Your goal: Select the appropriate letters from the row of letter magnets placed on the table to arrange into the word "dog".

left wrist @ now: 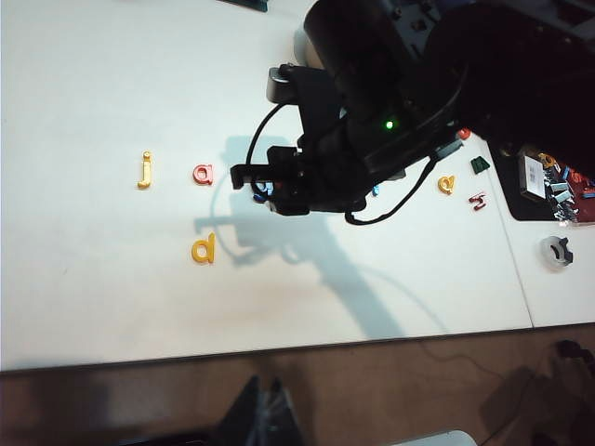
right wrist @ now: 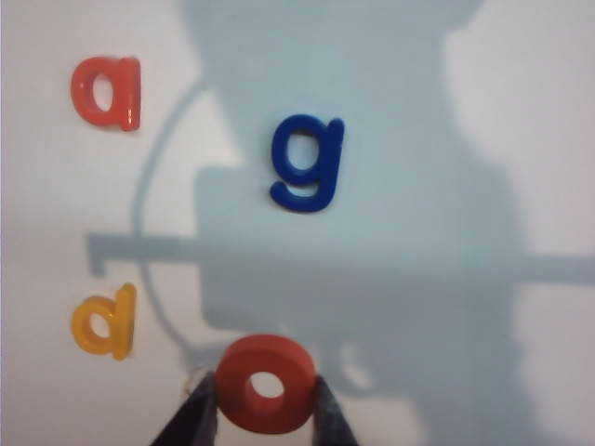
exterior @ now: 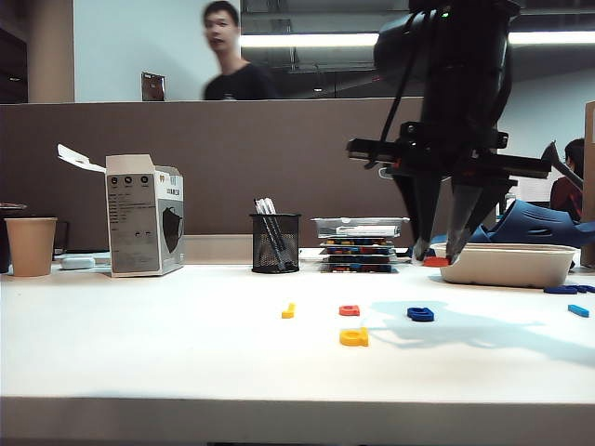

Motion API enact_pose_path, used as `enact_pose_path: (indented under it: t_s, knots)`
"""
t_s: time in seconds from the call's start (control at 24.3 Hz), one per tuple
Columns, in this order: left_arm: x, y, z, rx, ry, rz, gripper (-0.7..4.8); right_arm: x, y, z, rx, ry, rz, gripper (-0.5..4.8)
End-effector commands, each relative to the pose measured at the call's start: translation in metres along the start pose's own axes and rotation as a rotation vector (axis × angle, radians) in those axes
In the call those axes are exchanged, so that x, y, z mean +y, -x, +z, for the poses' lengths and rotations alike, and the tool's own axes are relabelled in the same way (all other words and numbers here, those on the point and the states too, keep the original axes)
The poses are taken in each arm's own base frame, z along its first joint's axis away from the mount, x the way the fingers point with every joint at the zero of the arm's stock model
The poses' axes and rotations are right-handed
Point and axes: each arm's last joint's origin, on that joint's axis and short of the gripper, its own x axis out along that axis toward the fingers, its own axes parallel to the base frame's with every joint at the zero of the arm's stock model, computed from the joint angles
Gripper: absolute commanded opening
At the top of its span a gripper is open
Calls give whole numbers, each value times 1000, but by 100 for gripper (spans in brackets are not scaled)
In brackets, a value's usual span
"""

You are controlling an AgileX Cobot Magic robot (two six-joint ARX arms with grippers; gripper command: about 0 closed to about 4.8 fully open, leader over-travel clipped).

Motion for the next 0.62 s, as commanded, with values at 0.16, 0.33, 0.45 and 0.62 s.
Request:
enact_pose_path:
  t_s: [0.16,0.33,0.45,0.62]
  knots:
    - [0,1,1,-4,-3,-2,-5,24,-19,-22,19,41,-12,94]
    - [0,1,1,-4,-4,-1,-5,27,-30,-26,-8,37,-1,94]
    - [0,1,1,-4,-3,-2,-5,27,-36,-28,-24,38,9,95]
    - [0,1,1,-4,-4,-2,-5,23,-47,-34,-16,37,0,95]
